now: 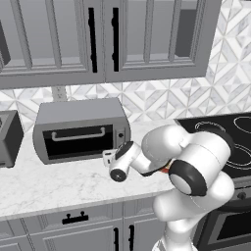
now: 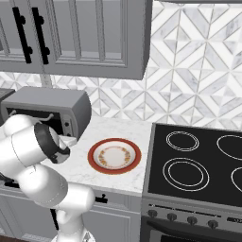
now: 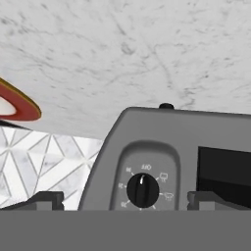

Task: Pick up the kebab skewer and baguette bread, and place them inside the toaster oven. Close the toaster oven door and start by setting the timer.

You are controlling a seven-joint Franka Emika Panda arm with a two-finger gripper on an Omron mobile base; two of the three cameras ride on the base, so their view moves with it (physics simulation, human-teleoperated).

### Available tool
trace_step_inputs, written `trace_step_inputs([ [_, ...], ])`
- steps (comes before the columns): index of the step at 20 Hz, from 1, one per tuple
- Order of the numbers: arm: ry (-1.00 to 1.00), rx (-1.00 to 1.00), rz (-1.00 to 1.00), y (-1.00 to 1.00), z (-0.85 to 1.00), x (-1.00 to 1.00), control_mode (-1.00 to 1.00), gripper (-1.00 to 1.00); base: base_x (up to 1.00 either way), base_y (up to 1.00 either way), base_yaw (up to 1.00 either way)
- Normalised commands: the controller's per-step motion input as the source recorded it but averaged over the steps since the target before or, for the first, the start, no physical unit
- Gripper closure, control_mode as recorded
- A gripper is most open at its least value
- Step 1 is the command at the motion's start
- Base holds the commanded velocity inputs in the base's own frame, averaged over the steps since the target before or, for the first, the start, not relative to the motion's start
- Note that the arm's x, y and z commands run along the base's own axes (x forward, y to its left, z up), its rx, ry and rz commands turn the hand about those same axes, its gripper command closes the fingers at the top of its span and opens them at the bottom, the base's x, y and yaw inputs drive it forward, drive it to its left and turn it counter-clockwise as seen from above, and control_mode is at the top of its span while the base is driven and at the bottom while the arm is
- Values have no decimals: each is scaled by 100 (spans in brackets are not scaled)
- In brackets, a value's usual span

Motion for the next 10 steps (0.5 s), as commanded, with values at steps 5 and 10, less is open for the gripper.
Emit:
trace_step_inputs([
  [5, 0, 0, 2, 0, -5, 0, -100, -100, 0, 0, 0],
  [10, -3, 0, 2, 0, -2, 0, -100, -100, 0, 0, 0],
])
